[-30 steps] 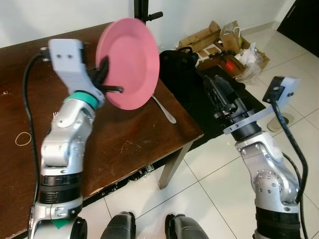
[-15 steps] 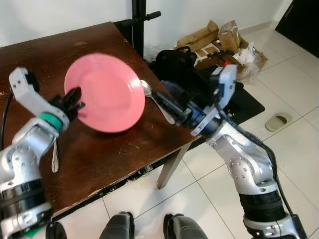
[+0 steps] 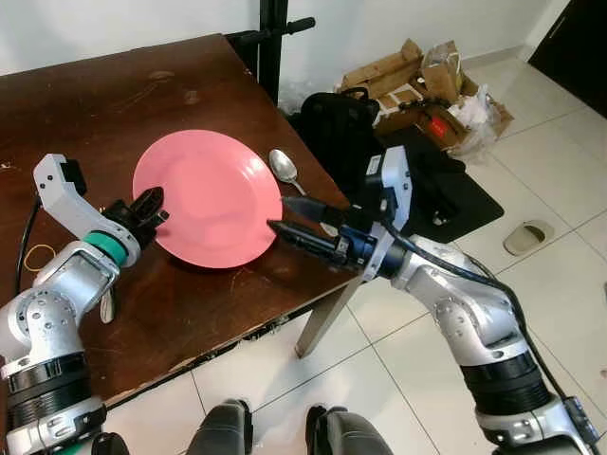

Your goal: Setting the table

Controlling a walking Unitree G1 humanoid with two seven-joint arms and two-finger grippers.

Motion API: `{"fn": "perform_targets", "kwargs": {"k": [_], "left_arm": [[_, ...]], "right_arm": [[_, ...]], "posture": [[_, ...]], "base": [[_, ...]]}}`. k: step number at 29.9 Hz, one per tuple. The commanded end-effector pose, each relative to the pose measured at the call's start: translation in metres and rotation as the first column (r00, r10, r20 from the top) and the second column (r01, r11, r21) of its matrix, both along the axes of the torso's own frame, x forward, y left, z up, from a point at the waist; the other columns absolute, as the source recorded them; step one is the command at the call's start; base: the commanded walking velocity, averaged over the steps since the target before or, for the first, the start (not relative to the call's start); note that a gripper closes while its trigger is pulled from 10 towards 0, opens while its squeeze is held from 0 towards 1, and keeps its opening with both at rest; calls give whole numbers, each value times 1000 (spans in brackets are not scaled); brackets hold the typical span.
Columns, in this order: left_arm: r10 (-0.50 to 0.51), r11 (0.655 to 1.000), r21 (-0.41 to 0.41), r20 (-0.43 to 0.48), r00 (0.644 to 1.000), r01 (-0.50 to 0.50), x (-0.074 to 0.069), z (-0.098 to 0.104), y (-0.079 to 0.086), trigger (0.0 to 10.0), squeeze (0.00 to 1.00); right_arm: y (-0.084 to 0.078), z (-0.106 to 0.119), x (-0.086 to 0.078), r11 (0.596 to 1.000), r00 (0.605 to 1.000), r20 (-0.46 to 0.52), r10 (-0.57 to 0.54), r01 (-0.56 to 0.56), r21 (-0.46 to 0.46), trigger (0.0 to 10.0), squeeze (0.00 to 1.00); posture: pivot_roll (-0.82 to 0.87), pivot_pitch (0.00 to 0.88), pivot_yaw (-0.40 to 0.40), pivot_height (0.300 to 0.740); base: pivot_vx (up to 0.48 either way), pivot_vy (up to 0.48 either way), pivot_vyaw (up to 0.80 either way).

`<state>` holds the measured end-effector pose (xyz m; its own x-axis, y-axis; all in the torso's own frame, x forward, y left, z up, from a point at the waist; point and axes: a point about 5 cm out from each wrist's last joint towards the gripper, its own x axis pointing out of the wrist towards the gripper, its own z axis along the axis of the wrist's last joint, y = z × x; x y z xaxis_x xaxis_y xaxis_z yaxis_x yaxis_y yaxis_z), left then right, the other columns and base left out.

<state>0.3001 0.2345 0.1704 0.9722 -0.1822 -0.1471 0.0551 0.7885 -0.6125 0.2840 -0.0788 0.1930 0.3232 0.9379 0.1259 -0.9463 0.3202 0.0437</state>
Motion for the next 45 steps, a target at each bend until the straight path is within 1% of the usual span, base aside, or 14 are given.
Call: {"fn": "perform_targets", "kwargs": {"k": [1, 8, 13, 14, 15, 16, 17, 18, 31, 32, 34, 35, 42, 45], "left_arm": [[-10, 999, 51, -37, 999, 12, -3, -3, 1, 10000, 0], [-18, 985, 171, -97, 995, 35, -16, -11, 4, 10000, 0], [-13, 982, 186, -111, 994, 33, -18, -16, 3, 10000, 0], [-7, 976, 216, -119, 993, 32, -19, -20, 2, 10000, 408], [-7, 976, 216, -119, 993, 32, -19, -20, 2, 10000, 408], [1, 971, 236, -121, 993, 28, -19, -21, 3, 10000, 584], [17, 965, 262, -122, 992, 16, -18, -21, 5, 10000, 584], [25, 962, 273, -120, 992, 9, -17, -21, 6, 10000, 1000], [43, 949, 316, -73, 996, -18, -12, -15, 5, 10000, 1000], [37, 945, 327, -64, 997, -14, -12, -13, 4, 10000, 216], [32, 938, 346, -55, 998, -11, -11, -12, 4, 10000, 216], [36, 934, 356, -50, 998, -16, -11, -11, 4, 10000, 0], [67, 892, 448, -6, 998, -57, -13, -5, 10, 10000, 0], [-13, 812, 580, 134, 991, -68, -15, 13, 0, 10000, 0]], "right_arm": [[0, -1, 0, 999, 999, -2, 32, -32, -25, 10000, 0], [-1, 6, 7, 999, 999, 26, 31, -30, -12, 10000, 0], [-3, 8, 9, 1000, 999, 30, 27, -26, -9, 10000, 0], [-4, 10, 11, 1000, 999, 35, 26, -26, -9, 10000, 0], [-4, 10, 11, 1000, 999, 35, 26, -26, -9, 10000, 0], [-5, 11, 12, 1000, 999, 37, 29, -29, -9, 10000, 0], [-6, 11, 12, 1000, 999, 40, 30, -30, -8, 10000, 0], [-6, 12, 13, 1000, 999, 41, 31, -31, -6, 10000, 0], [-8, 13, 14, 999, 999, 42, 32, -32, 8, 10000, 0], [-8, 14, 14, 999, 999, 41, 32, -32, 10, 10000, 0], [-8, 14, 14, 999, 999, 41, 32, -33, 11, 10000, 0], [-8, 14, 14, 999, 999, 41, 33, -33, 12, 10000, 0], [-8, 14, 15, 999, 998, 42, 35, -35, 13, 10000, 0], [-9, 15, 15, 999, 999, 49, 23, -24, 21, 10000, 0]], "posture": [[93, 80, -13, 740], [109, 91, 0, 740], [111, 92, -4, 740], [108, 91, -3, 740], [108, 91, -3, 740], [108, 91, -3, 740], [107, 91, -3, 740], [108, 90, -4, 740], [105, 85, 5, 740], [105, 85, 5, 740], [105, 85, 5, 740], [105, 84, 6, 740], [110, 83, 5, 740], [116, 80, -4, 740]], "base": [[0, 0, 0], [0, 0, 0], [0, 0, 0], [0, 0, 0], [0, 0, 0], [0, 0, 0], [0, 0, 0], [0, 0, 0], [0, 0, 0], [0, 0, 0], [0, 0, 0], [0, 0, 0], [0, 0, 0], [0, 0, 0]]}}
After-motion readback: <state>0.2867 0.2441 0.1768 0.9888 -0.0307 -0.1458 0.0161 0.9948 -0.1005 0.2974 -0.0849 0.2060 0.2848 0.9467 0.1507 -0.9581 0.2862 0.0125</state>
